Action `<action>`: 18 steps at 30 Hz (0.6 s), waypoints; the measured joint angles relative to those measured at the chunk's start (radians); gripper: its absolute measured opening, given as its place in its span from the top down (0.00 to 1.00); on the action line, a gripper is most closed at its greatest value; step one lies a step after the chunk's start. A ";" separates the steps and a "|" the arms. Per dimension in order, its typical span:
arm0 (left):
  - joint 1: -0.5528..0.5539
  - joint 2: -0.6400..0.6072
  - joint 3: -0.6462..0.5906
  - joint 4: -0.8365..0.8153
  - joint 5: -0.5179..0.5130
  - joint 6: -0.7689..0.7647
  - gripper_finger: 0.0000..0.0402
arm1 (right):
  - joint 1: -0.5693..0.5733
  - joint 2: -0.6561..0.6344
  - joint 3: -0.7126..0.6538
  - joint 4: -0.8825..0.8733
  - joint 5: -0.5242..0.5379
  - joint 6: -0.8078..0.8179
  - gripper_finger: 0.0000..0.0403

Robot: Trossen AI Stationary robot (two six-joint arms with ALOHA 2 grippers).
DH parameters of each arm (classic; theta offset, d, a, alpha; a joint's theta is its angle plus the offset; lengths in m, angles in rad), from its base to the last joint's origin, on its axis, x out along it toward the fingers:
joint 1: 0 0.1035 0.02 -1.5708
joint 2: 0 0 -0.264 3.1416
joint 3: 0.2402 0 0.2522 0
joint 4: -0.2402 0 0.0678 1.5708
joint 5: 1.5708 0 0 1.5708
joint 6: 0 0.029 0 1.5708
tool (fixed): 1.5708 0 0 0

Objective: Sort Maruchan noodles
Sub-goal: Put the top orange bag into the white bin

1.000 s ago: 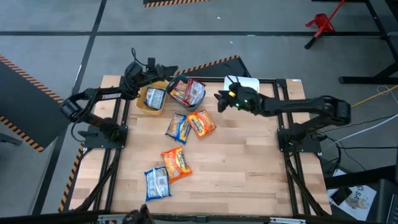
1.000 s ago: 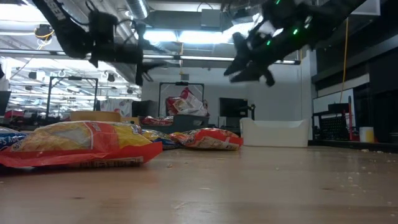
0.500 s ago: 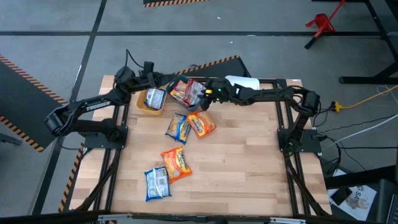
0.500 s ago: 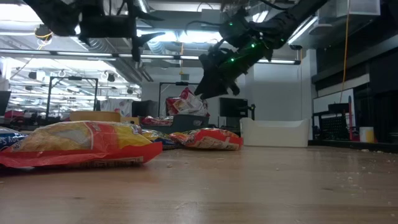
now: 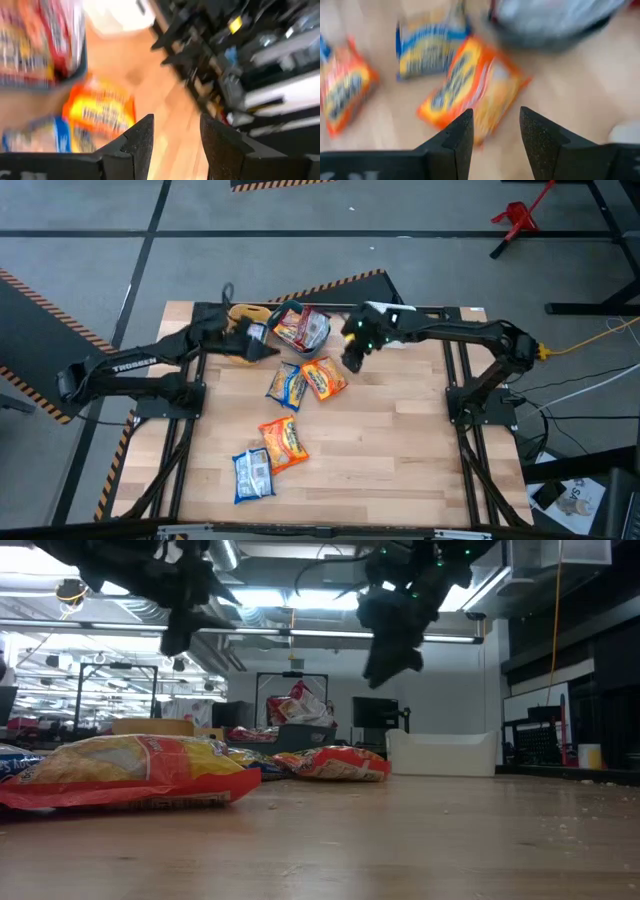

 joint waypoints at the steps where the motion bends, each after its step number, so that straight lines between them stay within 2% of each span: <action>1: -0.034 0.004 0.000 -0.034 -0.018 -0.002 0.62 | 0.015 0.000 -0.016 -0.015 0.000 0.011 0.64; 4: -0.118 0.018 0.000 -0.192 -0.097 0.023 0.62 | 0.062 0.002 -0.085 -0.014 0.002 0.043 0.64; 7: -0.167 0.027 0.000 -0.329 -0.236 0.017 0.62 | 0.099 0.002 -0.167 0.072 0.005 0.102 0.64; 11: -0.200 0.050 0.000 -0.426 -0.375 -0.042 0.62 | 0.128 0.002 -0.266 0.212 -0.004 0.198 0.64; 18: -0.211 0.127 0.000 -0.423 -0.396 -0.102 0.62 | 0.137 0.002 -0.340 0.283 0.001 0.278 0.64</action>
